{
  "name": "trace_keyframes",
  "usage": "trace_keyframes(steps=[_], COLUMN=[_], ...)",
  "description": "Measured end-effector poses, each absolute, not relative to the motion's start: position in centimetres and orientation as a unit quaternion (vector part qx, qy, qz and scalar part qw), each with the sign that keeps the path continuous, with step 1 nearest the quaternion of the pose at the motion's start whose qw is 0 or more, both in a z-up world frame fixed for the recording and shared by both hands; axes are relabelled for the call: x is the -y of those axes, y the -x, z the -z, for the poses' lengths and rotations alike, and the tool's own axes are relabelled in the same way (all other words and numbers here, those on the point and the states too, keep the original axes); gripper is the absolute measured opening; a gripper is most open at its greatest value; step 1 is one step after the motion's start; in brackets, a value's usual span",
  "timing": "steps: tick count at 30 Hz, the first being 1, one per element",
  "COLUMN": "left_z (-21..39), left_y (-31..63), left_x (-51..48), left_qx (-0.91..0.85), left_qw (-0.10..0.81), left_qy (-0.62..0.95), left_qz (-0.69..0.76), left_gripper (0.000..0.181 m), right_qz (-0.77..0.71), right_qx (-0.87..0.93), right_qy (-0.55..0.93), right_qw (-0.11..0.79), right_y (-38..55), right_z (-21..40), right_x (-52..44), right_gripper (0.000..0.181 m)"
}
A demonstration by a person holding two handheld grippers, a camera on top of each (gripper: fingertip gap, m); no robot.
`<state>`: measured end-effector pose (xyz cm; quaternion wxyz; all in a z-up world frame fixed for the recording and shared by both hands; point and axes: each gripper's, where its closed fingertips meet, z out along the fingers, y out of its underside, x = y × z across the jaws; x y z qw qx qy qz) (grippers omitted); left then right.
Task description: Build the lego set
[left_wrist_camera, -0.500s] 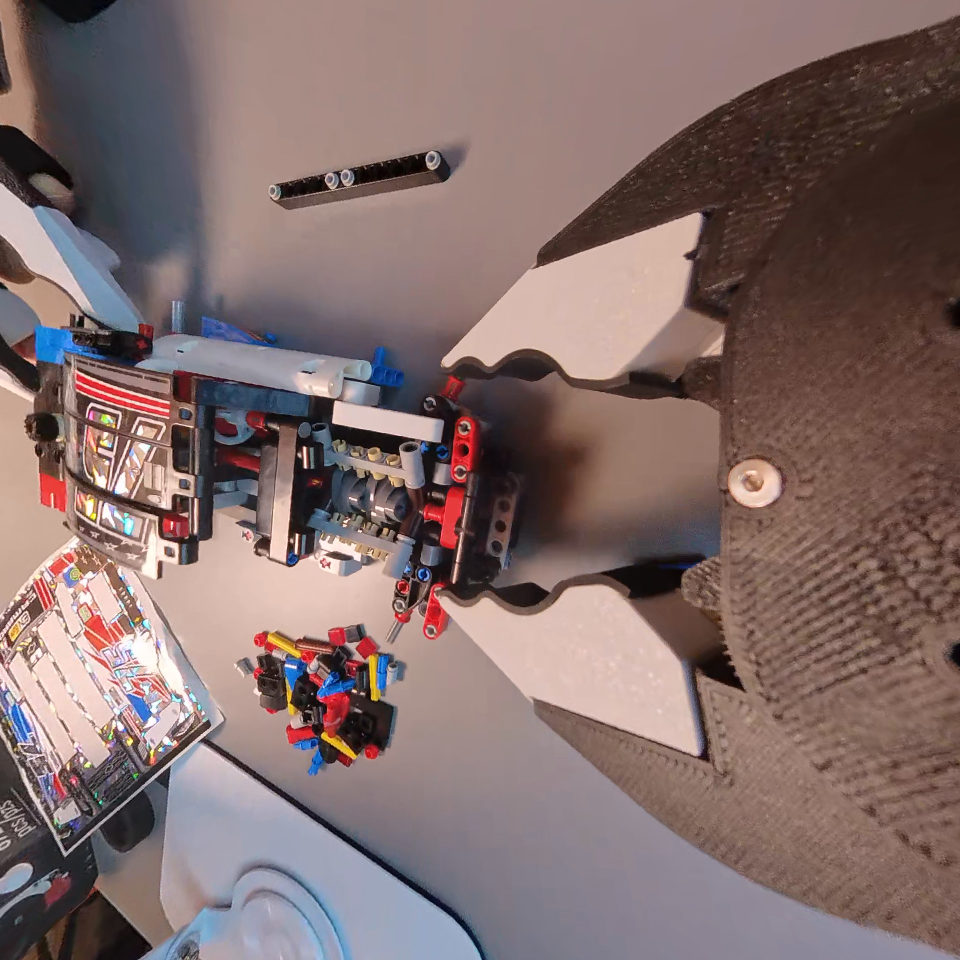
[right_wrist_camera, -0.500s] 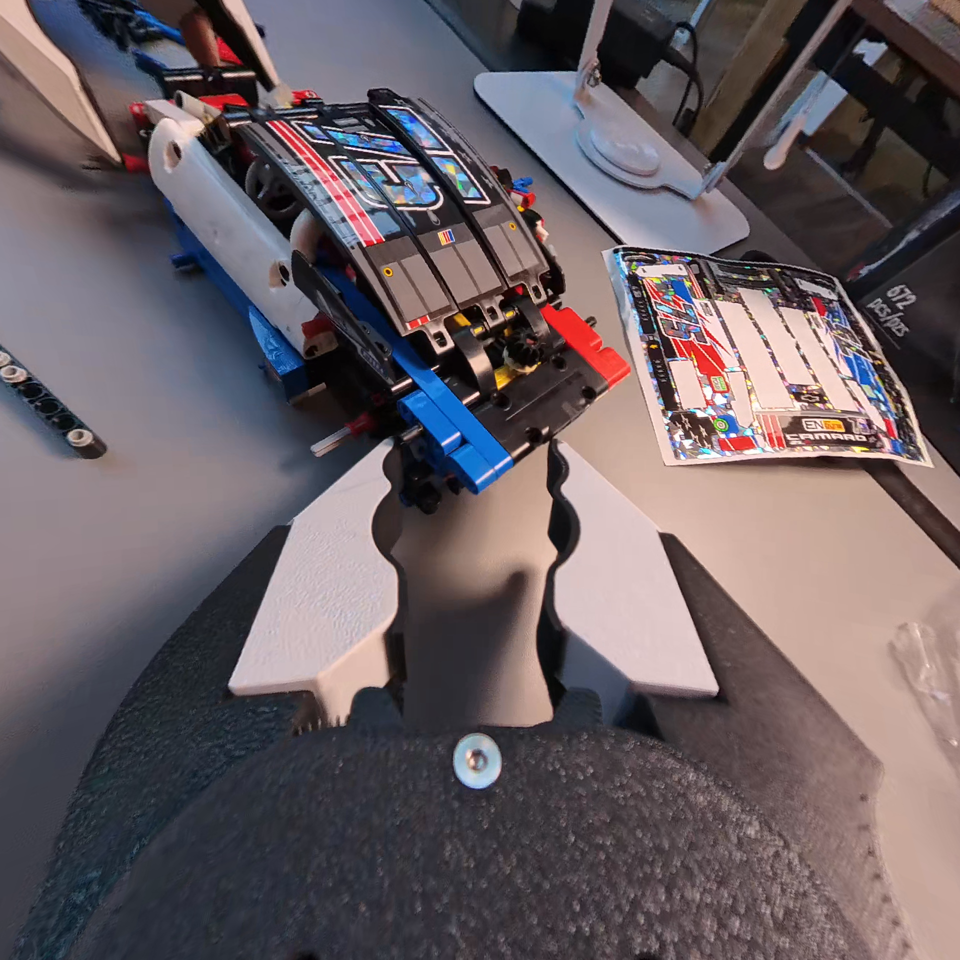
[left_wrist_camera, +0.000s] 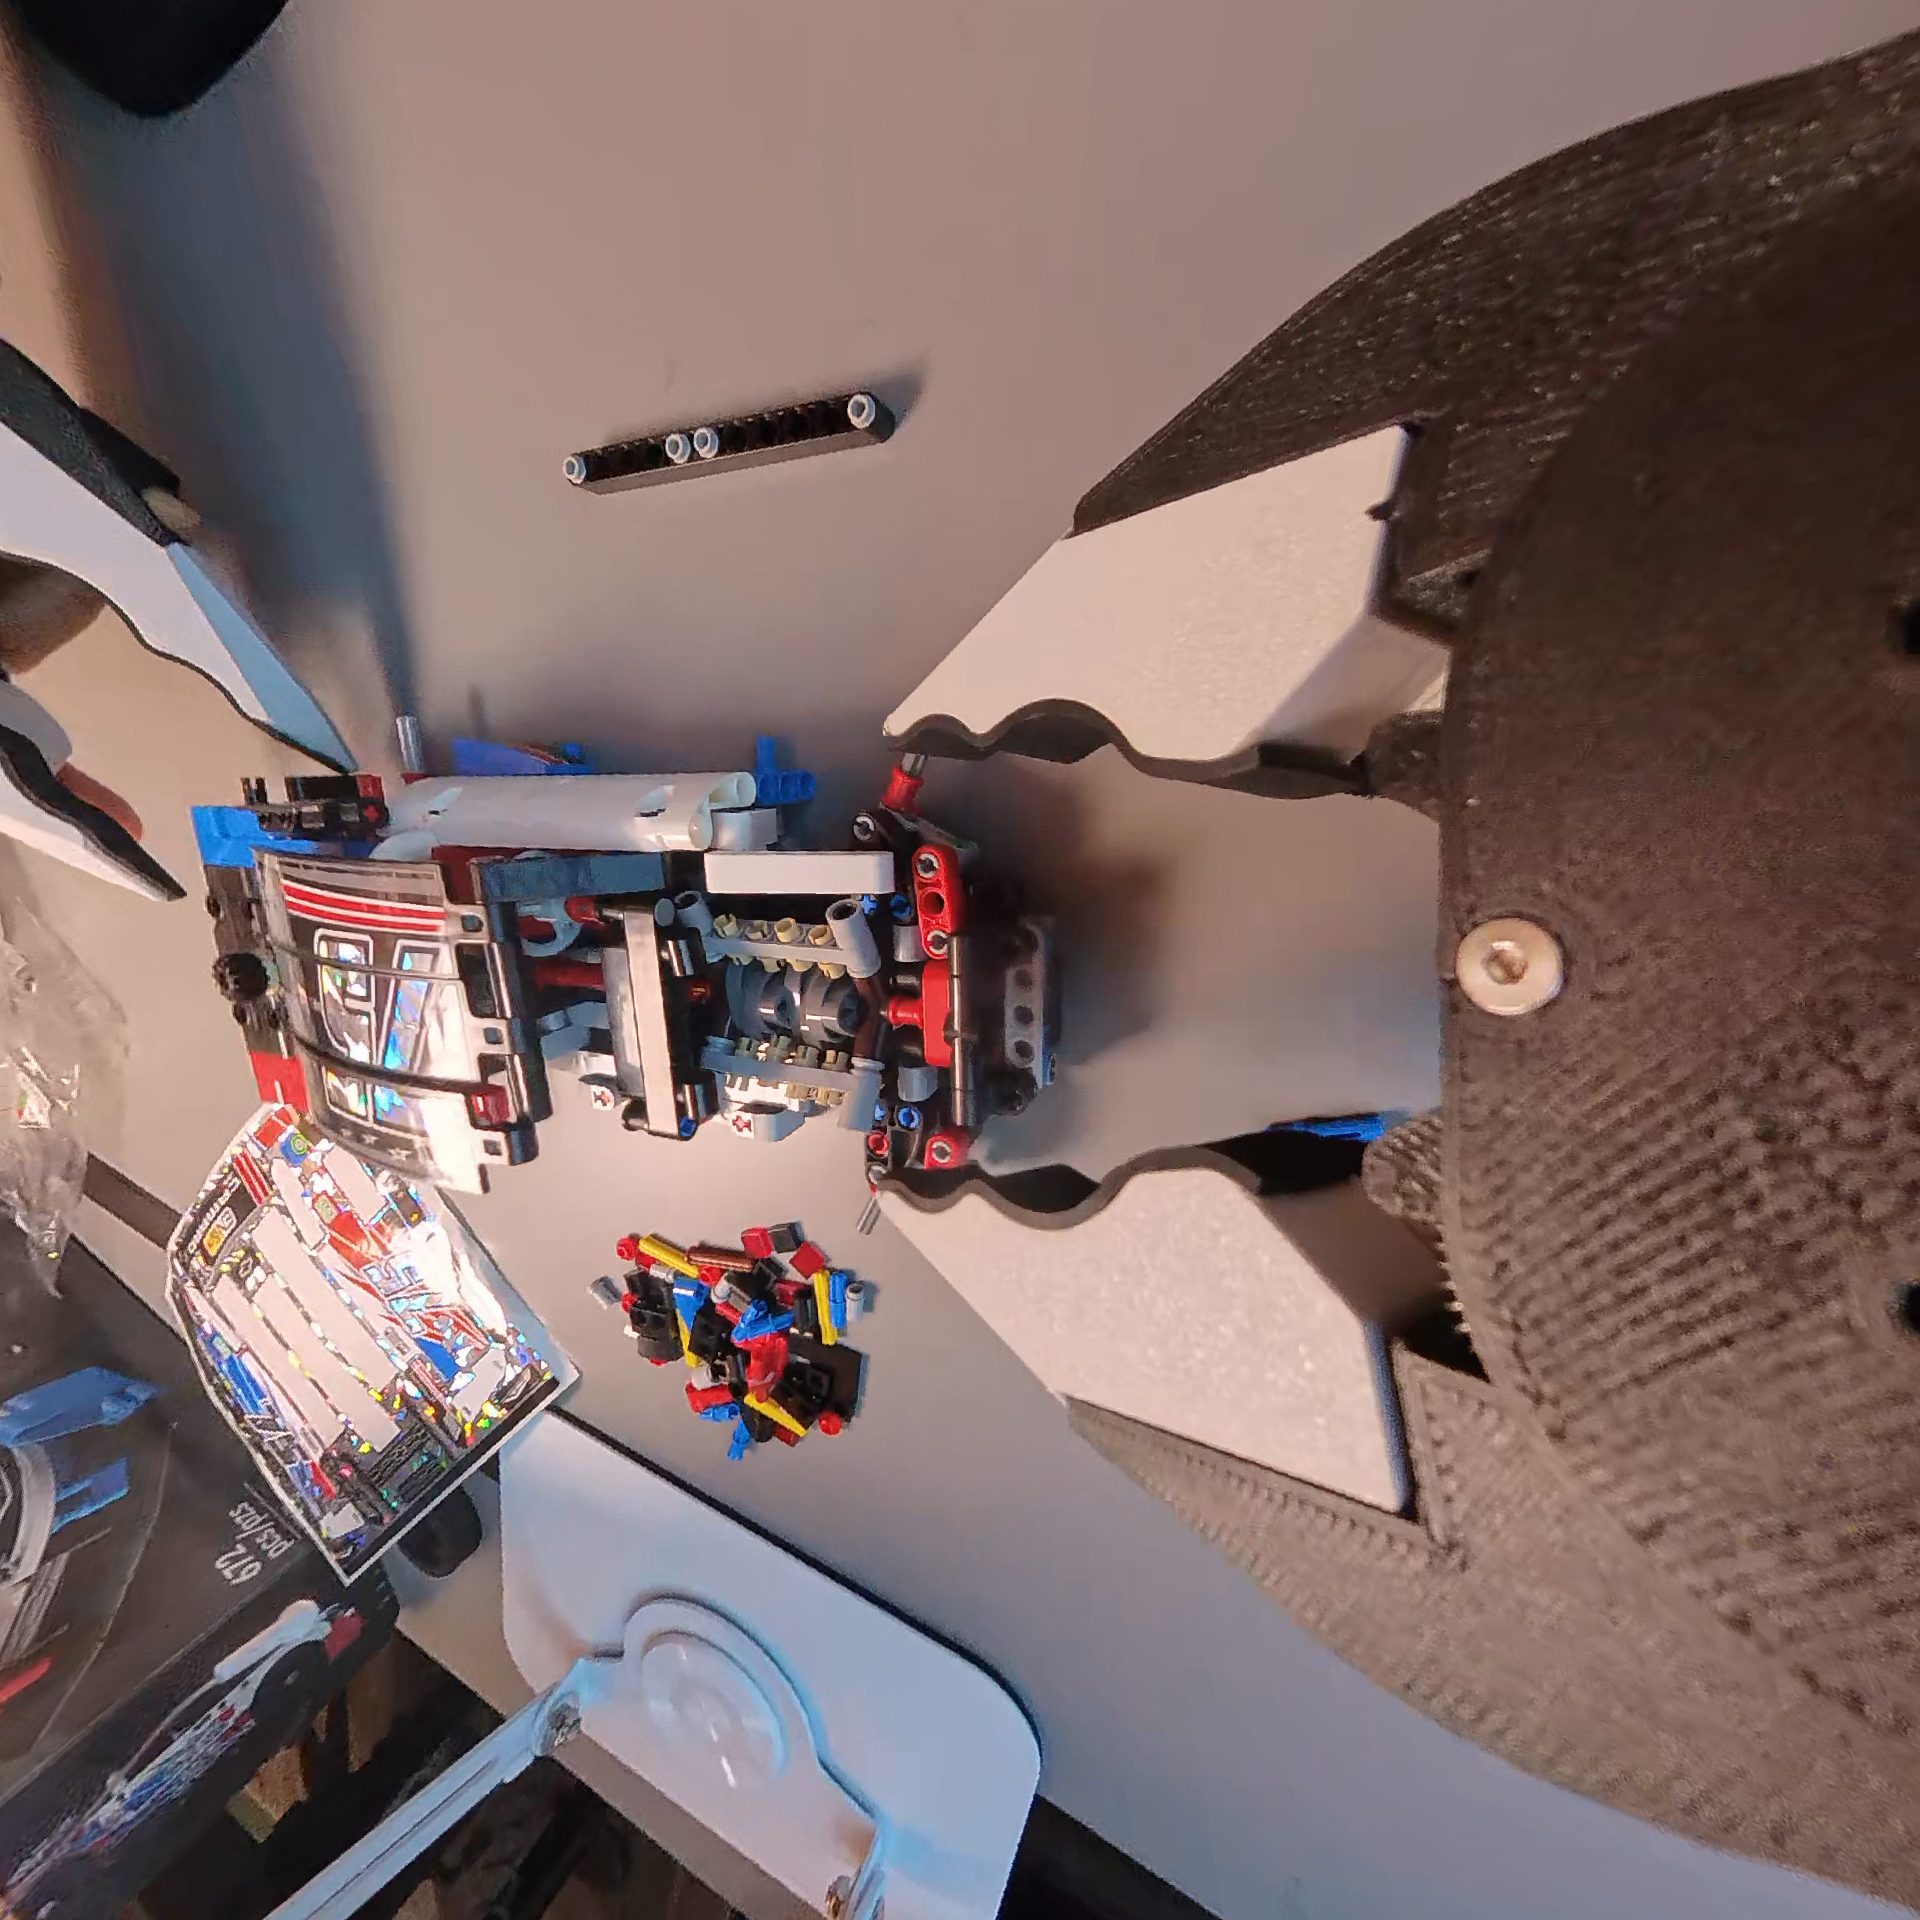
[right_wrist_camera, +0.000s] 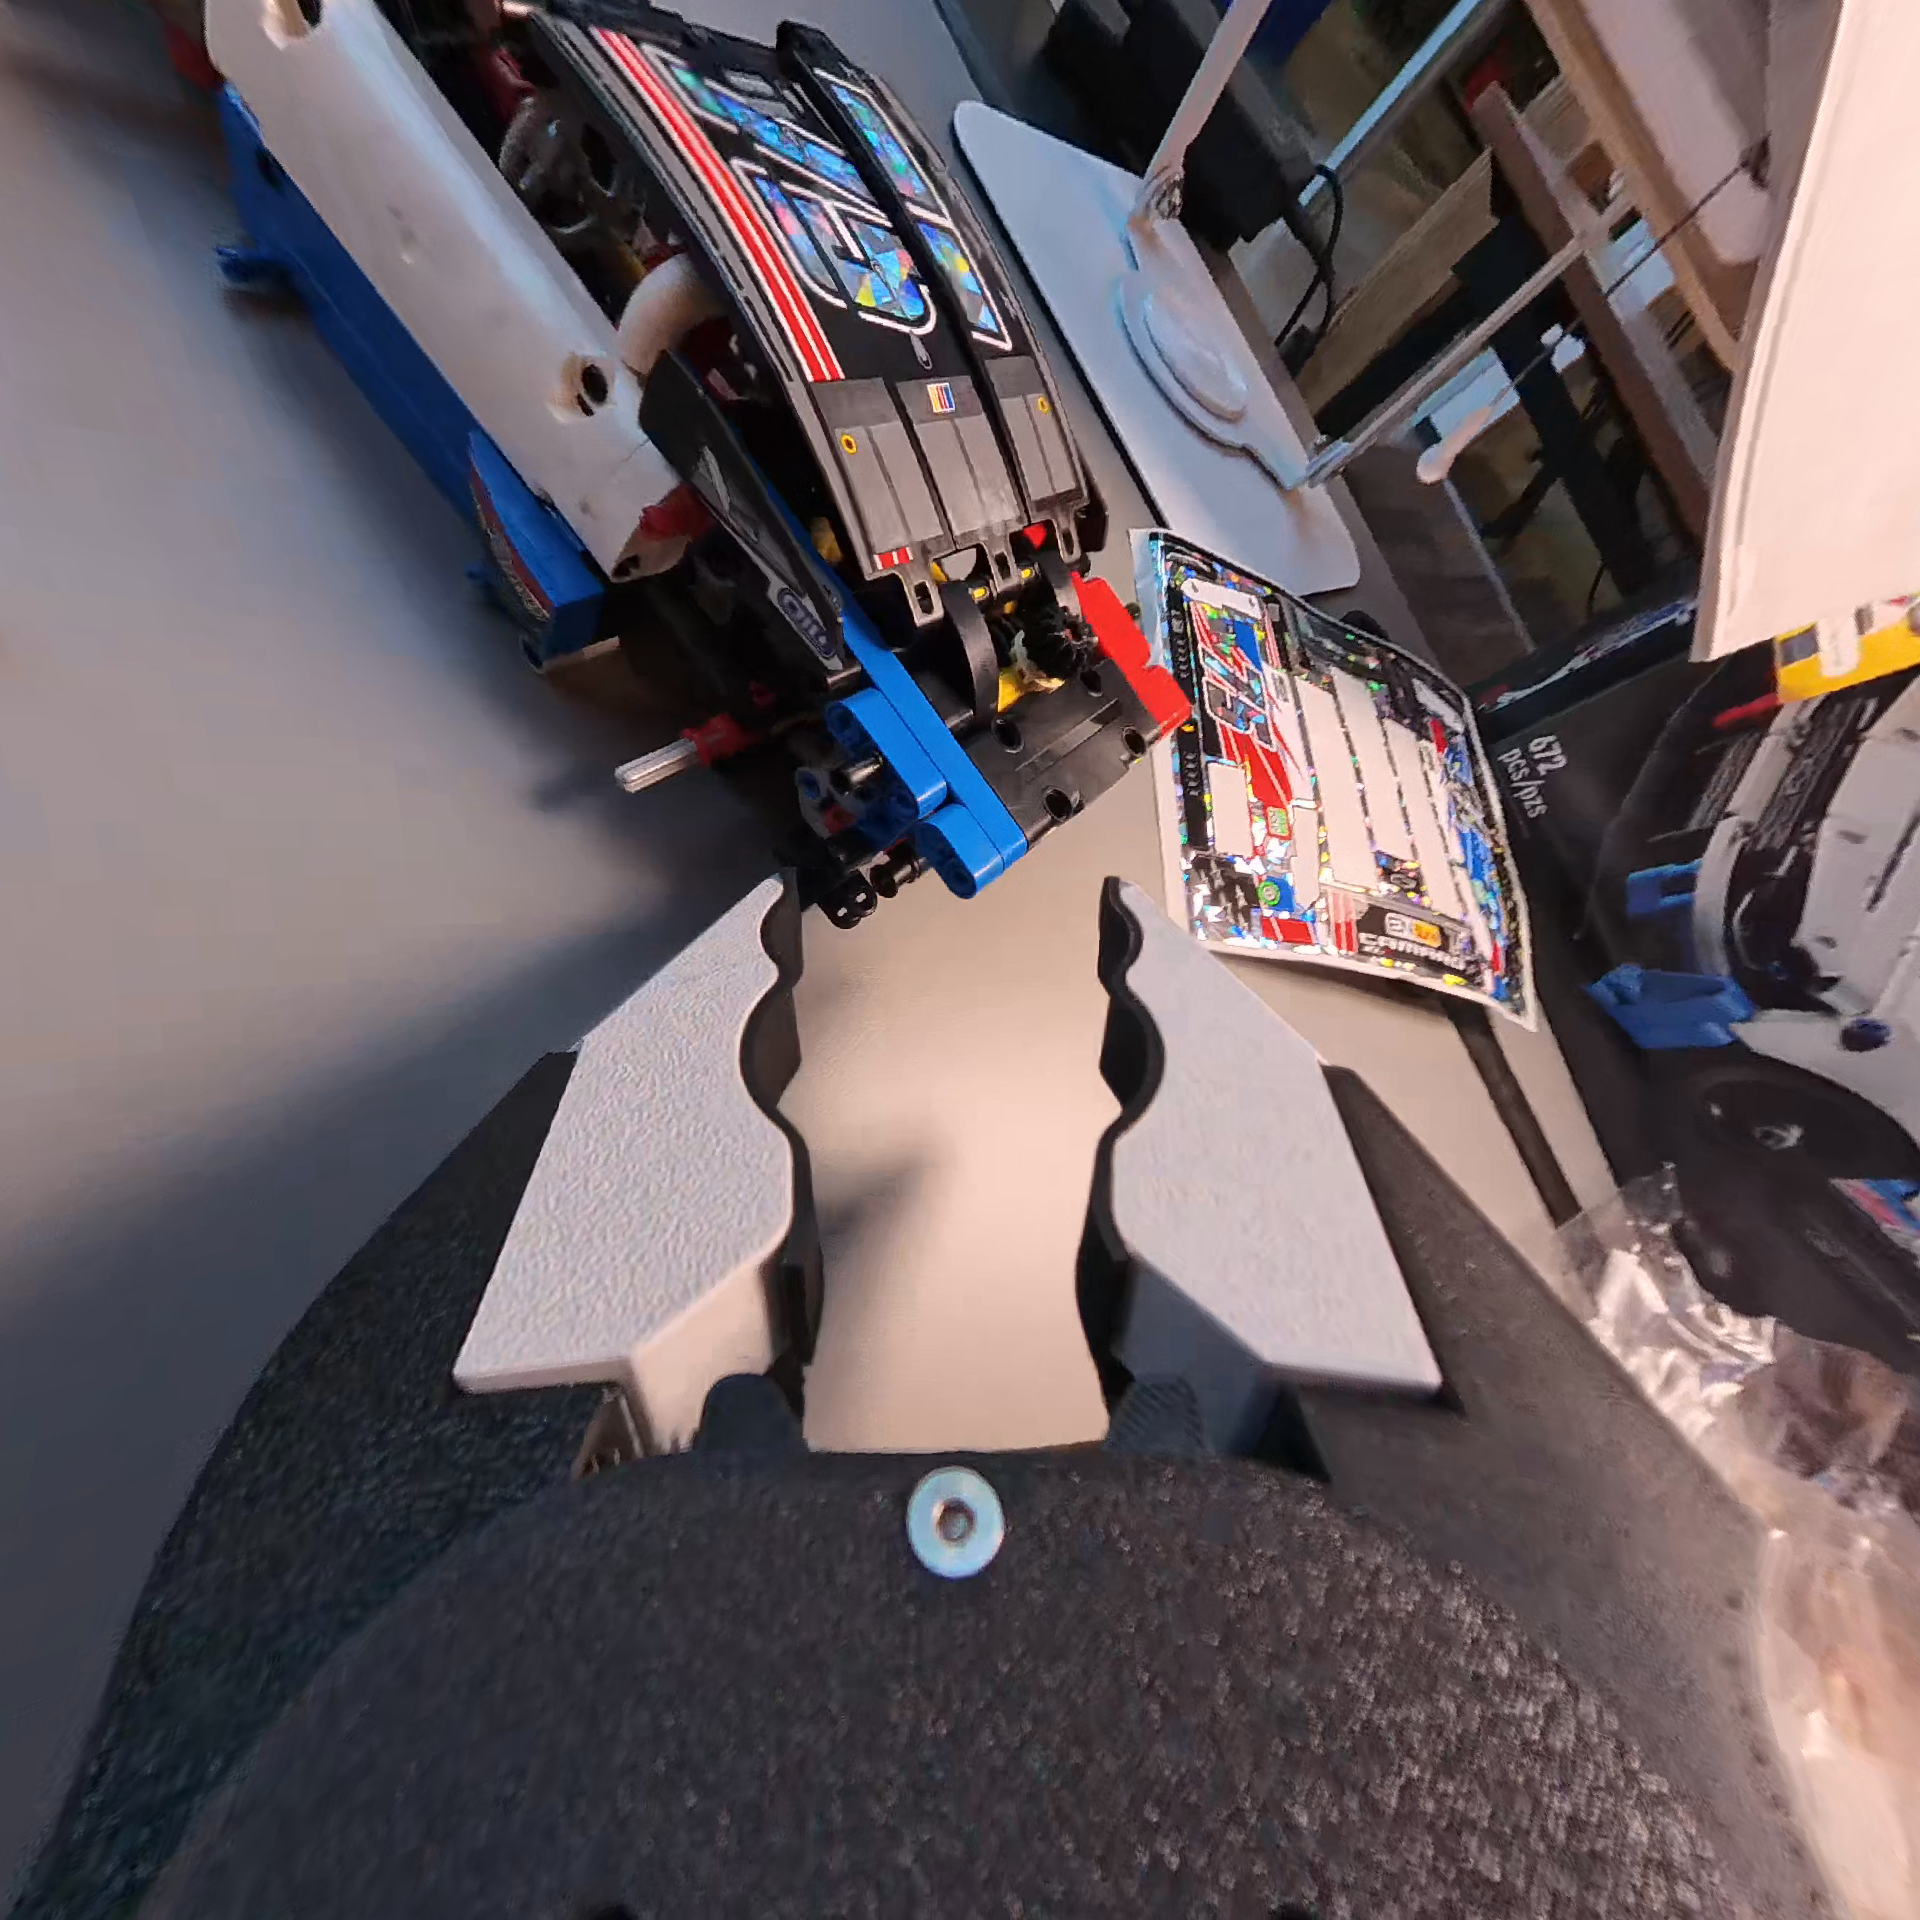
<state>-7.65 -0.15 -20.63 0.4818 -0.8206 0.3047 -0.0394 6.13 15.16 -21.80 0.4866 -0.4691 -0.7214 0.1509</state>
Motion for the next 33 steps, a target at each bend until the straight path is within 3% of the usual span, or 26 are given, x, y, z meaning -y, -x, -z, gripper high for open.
trace_keyframes(steps=[4, 11, 14, 16, 21, 27, 33], left_z=[21.4, 23.4, 23.6, 23.5, 23.5, 23.3, 22.4], left_y=[7.1, 8.4, 8.4, 8.4, 8.4, 6.4, 4.5], left_x=[0.5, 0.4, -0.1, -0.1, 0.6, 3.9, 6.4], left_qx=[-0.325, -0.343, -0.328, -0.320, -0.331, -0.380, -0.393], left_qw=[0.470, 0.446, 0.460, 0.468, 0.468, 0.424, 0.431], left_qy=[0.821, 0.825, 0.824, 0.822, 0.819, 0.821, 0.808], left_qz=[0.011, -0.055, -0.044, -0.040, -0.033, 0.034, 0.084], left_gripper=[0.076, 0.066, 0.066, 0.064, 0.064, 0.063, 0.073], right_qz=[-0.107, -0.047, 0.011, 0.027, 0.058, -0.025, -0.131], right_qx=[0.783, 0.812, 0.809, 0.785, 0.779, 0.813, 0.862], right_qy=[0.399, 0.309, 0.247, 0.219, 0.176, 0.254, 0.339], right_qw=[0.465, 0.493, 0.533, 0.578, 0.599, 0.524, 0.352], right_y=[-6.1, -4.9, -3.8, -3.2, -3.7, -5.7, -8.0], right_z=[21.7, 21.1, 21.7, 21.0, 20.6, 19.4, 18.5], right_x=[-15.3, -17.1, -17.2, -16.9, -15.1, -12.4, -9.1], right_gripper=[0.044, 0.049, 0.037, 0.019, 0.013, 0.014, 0.015])
